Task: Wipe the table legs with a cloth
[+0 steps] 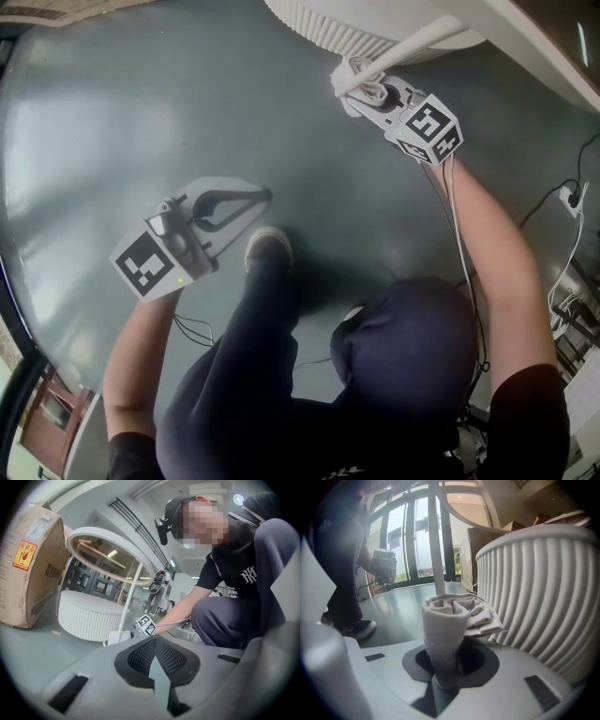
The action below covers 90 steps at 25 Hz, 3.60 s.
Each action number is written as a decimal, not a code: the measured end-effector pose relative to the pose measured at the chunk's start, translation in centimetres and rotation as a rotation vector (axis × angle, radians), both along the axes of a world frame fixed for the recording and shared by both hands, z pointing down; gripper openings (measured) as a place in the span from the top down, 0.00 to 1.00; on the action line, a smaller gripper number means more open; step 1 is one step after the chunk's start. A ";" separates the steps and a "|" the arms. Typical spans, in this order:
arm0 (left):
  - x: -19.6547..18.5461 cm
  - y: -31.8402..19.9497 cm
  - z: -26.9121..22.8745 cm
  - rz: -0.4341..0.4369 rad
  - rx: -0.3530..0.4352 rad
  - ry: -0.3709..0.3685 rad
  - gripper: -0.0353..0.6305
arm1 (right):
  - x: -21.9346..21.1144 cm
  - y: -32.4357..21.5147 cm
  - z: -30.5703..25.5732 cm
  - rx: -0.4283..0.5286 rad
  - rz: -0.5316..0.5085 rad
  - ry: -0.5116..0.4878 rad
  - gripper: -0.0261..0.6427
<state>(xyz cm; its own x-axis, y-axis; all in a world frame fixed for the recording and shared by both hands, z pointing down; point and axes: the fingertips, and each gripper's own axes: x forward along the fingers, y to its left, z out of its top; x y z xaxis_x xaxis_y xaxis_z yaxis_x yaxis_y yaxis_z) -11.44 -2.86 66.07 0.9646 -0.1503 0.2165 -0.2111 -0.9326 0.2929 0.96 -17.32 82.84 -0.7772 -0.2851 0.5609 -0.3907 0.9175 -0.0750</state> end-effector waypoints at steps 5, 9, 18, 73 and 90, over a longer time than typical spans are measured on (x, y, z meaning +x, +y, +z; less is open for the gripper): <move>0.7 1.3 -2.1 -0.026 0.020 0.021 0.94 | 0.7 -0.1 -8.0 0.083 0.051 -0.045 0.85; 1.4 1.2 -2.9 -0.014 0.034 0.022 0.94 | 1.4 0.5 -22.8 0.342 0.070 -0.274 0.85; 4.4 1.1 -2.3 0.068 0.044 0.030 0.94 | -0.4 0.7 -30.2 0.548 -0.031 -0.404 0.85; 3.4 1.2 0.1 0.079 -0.003 -0.026 0.94 | 0.2 1.0 -5.4 0.189 0.016 -0.105 0.85; 3.5 0.1 -4.6 0.038 -0.043 -0.057 0.94 | 2.7 2.5 -3.8 0.004 0.024 0.297 0.85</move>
<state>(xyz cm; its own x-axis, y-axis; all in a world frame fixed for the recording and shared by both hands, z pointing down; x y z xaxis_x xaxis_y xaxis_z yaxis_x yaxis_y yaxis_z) -7.98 -2.73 61.50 0.9555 -0.1029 0.2764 -0.1927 -0.9271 0.3214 3.64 -14.82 79.06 -0.5719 -0.3042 0.7619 -0.4167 0.9077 0.0497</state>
